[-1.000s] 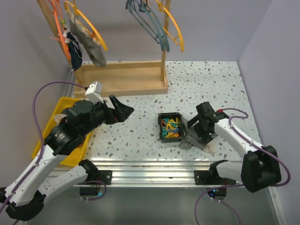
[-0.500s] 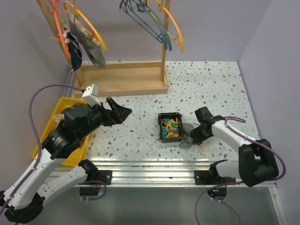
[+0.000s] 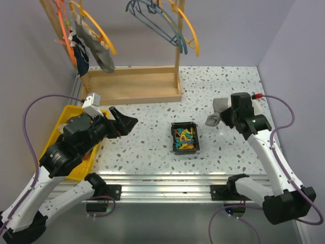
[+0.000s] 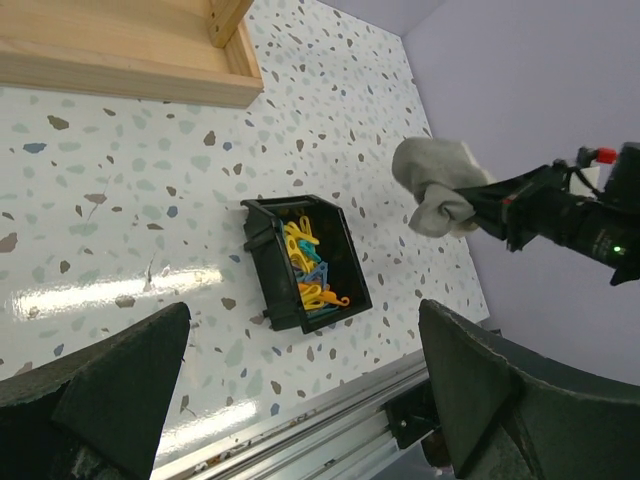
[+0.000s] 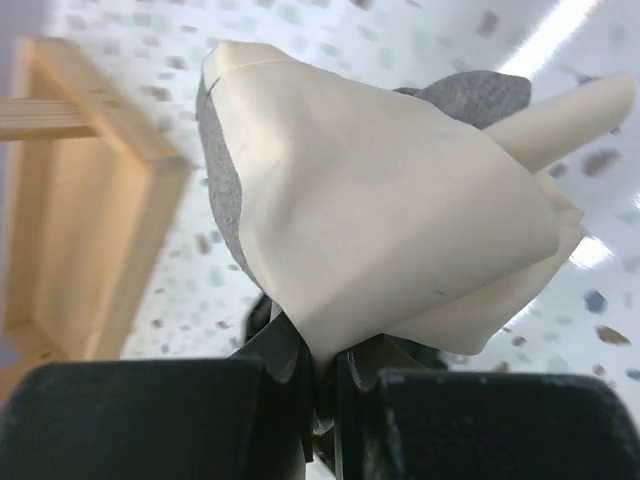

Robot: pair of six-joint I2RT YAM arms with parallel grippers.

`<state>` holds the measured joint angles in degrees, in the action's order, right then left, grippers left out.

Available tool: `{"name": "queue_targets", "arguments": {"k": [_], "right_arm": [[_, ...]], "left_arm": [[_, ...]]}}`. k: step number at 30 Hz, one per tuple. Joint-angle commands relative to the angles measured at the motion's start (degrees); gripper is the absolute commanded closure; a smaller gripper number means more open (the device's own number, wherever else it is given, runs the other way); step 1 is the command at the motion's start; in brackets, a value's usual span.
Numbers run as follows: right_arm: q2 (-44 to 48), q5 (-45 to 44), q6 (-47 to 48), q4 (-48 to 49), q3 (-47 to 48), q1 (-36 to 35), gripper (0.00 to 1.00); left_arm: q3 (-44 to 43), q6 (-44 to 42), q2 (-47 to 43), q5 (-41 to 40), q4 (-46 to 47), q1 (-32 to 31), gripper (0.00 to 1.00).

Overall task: Remove the underwear clipped to the hanger
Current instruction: Pick up the underwear from the center of the board, then place the underwear in the bin.

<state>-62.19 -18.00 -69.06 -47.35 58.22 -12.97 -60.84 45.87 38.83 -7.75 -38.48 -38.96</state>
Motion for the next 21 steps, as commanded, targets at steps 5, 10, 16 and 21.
{"name": "queue_targets", "arguments": {"k": [5,10,16,21], "right_arm": [[-4.9,25.3,23.9,10.2,9.7,0.1,1.00],[-5.0,50.9,25.4,18.0,6.6,0.1,1.00],[-7.0,66.3,24.7,25.3,6.4,-5.3,1.00],[-9.7,63.5,21.5,27.1,6.7,-11.3,1.00]], "left_arm": [[-3.2,-2.5,0.6,-0.7,-0.4,0.3,0.00],[-4.7,-11.1,2.6,3.6,1.7,0.3,0.00],[-5.1,-21.3,13.4,26.4,3.3,0.3,0.00],[-2.6,-23.2,15.4,35.7,13.7,0.2,0.00]]}}
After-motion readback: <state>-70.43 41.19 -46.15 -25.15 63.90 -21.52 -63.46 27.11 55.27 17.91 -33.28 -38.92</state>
